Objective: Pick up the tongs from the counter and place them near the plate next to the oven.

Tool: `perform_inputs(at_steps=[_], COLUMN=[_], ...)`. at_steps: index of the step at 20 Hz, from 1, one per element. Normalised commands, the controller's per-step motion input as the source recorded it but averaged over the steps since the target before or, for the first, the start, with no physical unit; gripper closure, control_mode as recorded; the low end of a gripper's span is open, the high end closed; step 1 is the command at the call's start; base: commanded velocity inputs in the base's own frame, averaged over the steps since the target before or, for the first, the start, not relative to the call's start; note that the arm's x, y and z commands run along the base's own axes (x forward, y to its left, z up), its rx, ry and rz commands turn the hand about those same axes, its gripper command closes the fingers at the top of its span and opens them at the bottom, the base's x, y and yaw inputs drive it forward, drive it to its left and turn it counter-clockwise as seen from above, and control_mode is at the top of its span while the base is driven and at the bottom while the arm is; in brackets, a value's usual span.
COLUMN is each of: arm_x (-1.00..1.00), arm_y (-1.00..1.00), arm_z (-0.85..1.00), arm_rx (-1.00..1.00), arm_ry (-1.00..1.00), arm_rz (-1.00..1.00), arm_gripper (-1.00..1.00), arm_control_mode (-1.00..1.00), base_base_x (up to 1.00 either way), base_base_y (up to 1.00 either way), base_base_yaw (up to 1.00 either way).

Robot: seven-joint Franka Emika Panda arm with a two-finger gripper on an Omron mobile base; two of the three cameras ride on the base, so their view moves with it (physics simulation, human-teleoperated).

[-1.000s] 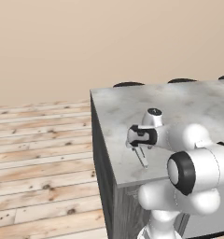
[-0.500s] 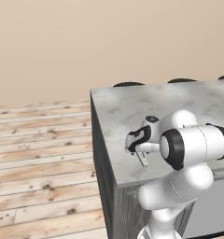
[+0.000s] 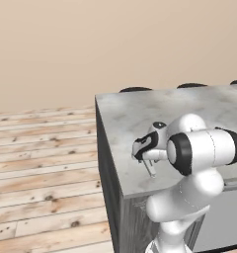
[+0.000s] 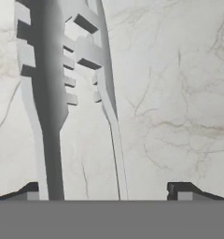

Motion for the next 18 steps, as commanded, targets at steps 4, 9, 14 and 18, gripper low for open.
perform_inputs(at_steps=[4,9,14,18], arm_x=[0.14,-0.03,-0.44,-0.43], arm_y=[0.00,0.00,-0.11,-0.26], arm_z=[-0.32,0.00,0.14,0.63], arm_rx=[0.00,0.00,0.00,0.01], arm_ry=[-0.03,-0.01,-0.01,-0.03], arm_rz=[0.00,0.00,0.06,0.09], arm_gripper=[1.00,1.00,1.00,1.00], arm_control_mode=[-1.00,-1.00,-1.00,-1.00], base_base_x=[0.00,0.00,0.00,0.00], base_base_y=[0.00,0.00,0.00,0.00], base_base_yaw=[0.00,0.00,0.00,0.00])
